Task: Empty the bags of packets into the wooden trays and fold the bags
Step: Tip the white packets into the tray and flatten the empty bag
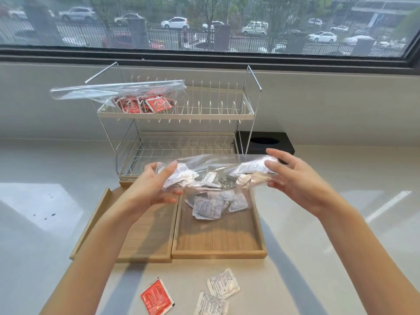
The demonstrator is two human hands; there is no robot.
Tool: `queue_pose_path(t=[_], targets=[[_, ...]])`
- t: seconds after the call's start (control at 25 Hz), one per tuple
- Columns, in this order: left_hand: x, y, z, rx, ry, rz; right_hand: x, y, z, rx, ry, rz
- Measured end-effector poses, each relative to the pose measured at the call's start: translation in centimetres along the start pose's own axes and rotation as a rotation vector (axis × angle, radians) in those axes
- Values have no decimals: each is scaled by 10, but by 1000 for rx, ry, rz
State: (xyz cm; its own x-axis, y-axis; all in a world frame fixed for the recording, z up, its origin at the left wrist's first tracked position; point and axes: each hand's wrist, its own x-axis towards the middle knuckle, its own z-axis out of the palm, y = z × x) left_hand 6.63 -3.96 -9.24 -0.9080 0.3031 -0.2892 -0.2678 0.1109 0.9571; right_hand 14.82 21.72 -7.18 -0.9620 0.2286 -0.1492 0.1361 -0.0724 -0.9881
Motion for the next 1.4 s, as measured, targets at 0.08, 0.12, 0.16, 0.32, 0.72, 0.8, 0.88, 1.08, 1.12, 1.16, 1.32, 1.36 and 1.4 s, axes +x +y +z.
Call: queue_pose_path(t=[0.08,0.12,0.16,0.32,0.72,0.8,0.88,1.08,1.12,1.16,1.32,1.36,1.4], targets=[[-4,-3,-4,-40,-56,-42,-2,3,-2,-61,-38,4],[-5,-4,-7,-42,-76,-47,-2,4,-3,-116,-43,-1],[-4,-4,-9,-36,-85,-47,-3,3,-5,-167,-39,-5],[-2,-2,-12,103,-67,-12,-2,-3,-8,-297,18,-6],[1,22,-13,208,43,265,3,-18,-16,-314,9,-112],[0,22,-15,95,-51,268,3,-19,-17,-406,-17,-141],[-1,22,-20,26,-183,271,5,-19,-18,-443,15,-172],[1,22,-24,182,-192,364,8,-22,-16,-434,99,-213],[1,25,-23,196,-168,387,10,-24,-16,-436,112,-223],[1,28,-22,196,-138,410,11,-27,-16,-428,124,-232],[0,47,-17,173,6,487,14,-49,-17,-322,133,-255],[-1,52,-18,154,10,504,15,-55,-17,-306,132,-273],[-2,58,-18,140,5,519,16,-62,-17,-292,132,-300]])
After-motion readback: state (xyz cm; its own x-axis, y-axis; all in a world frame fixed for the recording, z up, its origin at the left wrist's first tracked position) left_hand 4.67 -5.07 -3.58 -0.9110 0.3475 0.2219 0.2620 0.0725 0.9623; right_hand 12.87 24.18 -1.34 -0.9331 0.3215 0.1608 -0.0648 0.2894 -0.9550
